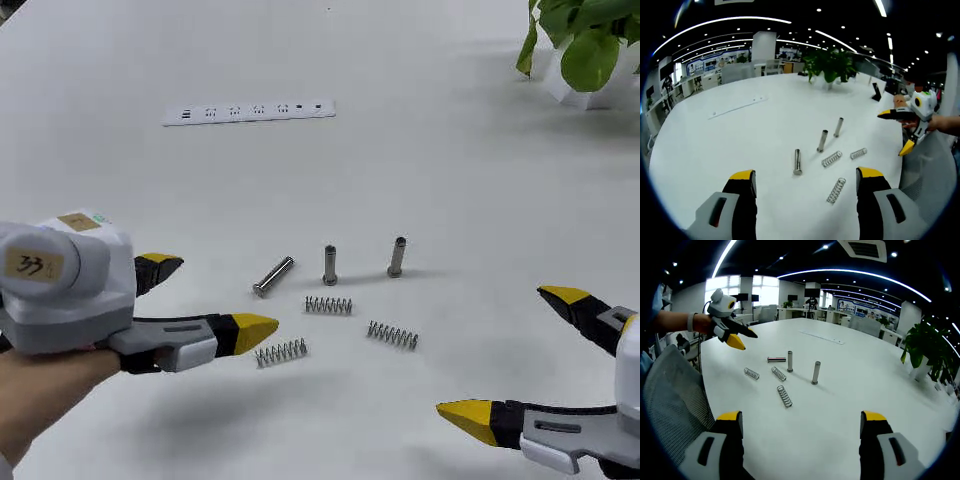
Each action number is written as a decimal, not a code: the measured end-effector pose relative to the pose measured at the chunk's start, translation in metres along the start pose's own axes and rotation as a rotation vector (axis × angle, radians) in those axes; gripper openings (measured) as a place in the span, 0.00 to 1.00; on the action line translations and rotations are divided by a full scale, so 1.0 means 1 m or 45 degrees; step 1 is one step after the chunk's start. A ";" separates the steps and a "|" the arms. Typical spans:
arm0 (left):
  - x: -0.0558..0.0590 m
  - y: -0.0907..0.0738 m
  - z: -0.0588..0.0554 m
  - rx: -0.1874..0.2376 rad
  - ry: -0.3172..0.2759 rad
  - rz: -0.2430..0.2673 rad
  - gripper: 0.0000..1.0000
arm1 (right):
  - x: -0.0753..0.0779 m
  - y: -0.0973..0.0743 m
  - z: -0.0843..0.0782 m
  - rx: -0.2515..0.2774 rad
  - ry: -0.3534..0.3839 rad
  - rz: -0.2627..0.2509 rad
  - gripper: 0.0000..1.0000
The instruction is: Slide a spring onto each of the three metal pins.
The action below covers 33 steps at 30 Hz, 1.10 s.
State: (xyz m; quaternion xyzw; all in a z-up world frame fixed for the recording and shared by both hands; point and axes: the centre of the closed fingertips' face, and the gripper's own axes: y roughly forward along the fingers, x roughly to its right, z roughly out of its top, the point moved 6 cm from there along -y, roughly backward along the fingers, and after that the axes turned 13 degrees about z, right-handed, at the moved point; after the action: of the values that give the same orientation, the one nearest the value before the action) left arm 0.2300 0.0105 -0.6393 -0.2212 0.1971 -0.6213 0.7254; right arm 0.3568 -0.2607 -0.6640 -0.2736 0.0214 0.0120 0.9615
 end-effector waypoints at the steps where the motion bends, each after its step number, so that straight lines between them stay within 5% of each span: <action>1: -0.003 0.004 0.001 -0.012 0.007 -0.004 0.83 | 0.000 0.000 0.000 0.003 0.000 -0.001 0.99; 6: -0.014 0.021 0.006 -0.092 0.066 -0.034 0.70 | 0.000 -0.001 0.001 0.009 -0.001 -0.003 0.99; 20: -0.013 0.069 0.016 -0.277 0.132 -0.154 0.33 | -0.006 0.001 0.001 -0.009 -0.009 0.026 0.99; 33: -0.002 0.100 0.006 -0.435 0.187 -0.204 0.21 | -0.006 0.002 0.001 -0.020 -0.013 0.031 0.99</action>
State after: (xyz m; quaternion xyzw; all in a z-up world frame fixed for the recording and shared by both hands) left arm 0.3144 0.0254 -0.6903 -0.3101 0.3338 -0.6490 0.6093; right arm 0.3508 -0.2584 -0.6643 -0.2808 0.0198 0.0254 0.9592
